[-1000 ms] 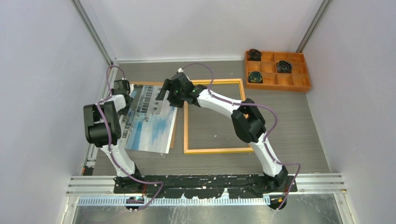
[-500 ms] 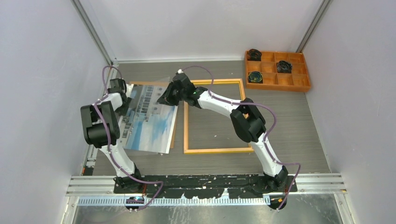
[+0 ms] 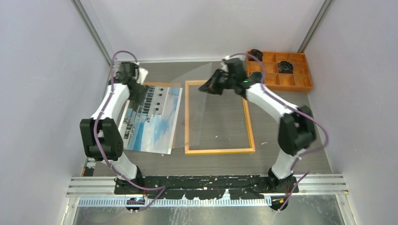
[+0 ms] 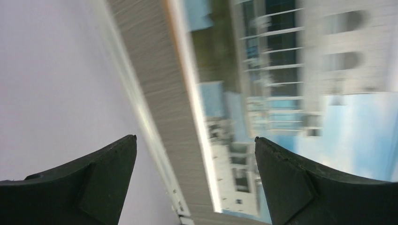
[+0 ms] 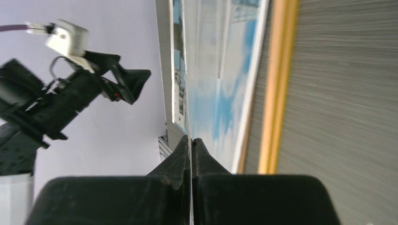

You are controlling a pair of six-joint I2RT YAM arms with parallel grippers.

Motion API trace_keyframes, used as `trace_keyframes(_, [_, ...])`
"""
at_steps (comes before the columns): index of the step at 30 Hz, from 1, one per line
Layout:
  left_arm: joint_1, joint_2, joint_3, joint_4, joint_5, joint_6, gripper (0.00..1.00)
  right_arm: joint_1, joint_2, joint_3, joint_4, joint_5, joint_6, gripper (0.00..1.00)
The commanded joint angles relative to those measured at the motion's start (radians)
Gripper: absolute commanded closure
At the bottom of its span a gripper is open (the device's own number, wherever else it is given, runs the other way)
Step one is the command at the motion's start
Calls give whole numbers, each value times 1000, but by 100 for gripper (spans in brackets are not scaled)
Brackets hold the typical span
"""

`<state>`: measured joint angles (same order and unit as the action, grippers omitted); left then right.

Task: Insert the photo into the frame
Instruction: Move the photo frame to the center of the board.

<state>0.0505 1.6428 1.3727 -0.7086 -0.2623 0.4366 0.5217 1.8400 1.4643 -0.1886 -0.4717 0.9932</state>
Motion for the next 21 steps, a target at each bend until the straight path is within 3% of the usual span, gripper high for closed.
trace_keyframes(1, [-169, 72, 34, -86, 26, -83, 2, -137, -276, -140, -189, -79, -166, 99])
trace_keyframes(5, [-301, 179, 116, -86, 30, -152, 2, -248, -401, -234, -354, -42, -272, 99])
trace_keyframes(11, [-436, 337, 290, -126, 35, -197, 4, -279, -519, -304, -556, 141, -369, 99])
trace_keyframes(16, [-491, 407, 383, -159, 101, -262, 4, -284, -584, -289, -655, 252, -395, 99])
trace_keyframes(21, [-494, 480, 471, -239, 250, -340, 9, -285, -609, -284, -682, 270, -393, 99])
